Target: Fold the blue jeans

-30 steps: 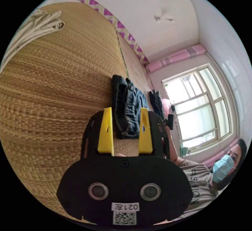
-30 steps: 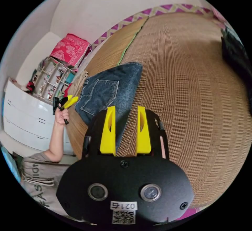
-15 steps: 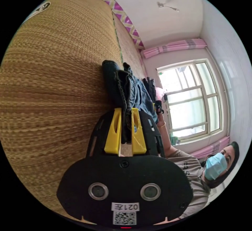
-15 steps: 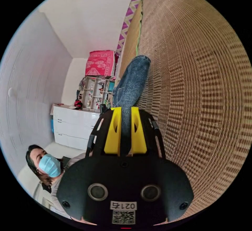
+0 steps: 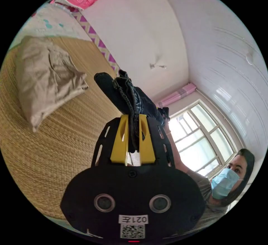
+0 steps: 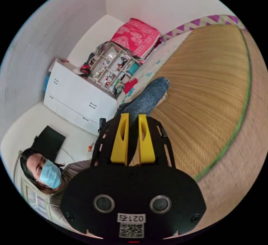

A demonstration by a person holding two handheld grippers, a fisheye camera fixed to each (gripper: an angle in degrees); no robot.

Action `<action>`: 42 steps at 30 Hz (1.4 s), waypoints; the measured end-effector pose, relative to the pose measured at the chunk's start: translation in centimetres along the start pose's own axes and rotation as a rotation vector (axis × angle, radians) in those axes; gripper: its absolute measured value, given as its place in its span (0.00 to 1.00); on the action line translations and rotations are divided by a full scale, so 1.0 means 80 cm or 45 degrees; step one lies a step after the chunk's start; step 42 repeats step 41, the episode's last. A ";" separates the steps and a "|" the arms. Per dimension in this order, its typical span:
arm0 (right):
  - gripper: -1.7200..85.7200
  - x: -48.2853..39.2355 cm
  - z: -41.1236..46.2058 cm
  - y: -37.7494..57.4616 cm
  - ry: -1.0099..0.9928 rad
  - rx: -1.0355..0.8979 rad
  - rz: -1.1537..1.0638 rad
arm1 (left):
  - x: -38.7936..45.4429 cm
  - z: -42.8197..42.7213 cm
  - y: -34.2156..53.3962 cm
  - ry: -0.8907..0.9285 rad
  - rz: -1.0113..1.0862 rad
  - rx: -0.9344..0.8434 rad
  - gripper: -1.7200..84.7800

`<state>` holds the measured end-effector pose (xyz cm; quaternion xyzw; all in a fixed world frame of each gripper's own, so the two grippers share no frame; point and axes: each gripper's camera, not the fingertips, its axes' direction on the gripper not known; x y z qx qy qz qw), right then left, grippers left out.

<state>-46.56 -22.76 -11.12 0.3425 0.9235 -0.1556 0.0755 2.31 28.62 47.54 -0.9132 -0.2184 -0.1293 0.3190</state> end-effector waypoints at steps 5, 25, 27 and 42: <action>0.10 -0.071 0.157 -0.182 0.245 -0.049 -0.161 | -0.088 -0.085 -0.054 -0.150 -0.147 0.350 0.10; 0.02 -0.010 0.013 0.254 0.738 -0.056 0.098 | -0.050 0.054 0.150 0.011 0.138 -0.353 0.01; 0.02 -0.021 -0.033 0.307 0.808 0.011 0.147 | -0.034 0.089 0.174 0.038 0.184 -0.435 0.01; 0.15 -0.065 -0.154 0.402 1.888 0.109 0.046 | -0.040 0.272 0.289 0.395 0.078 -0.679 0.01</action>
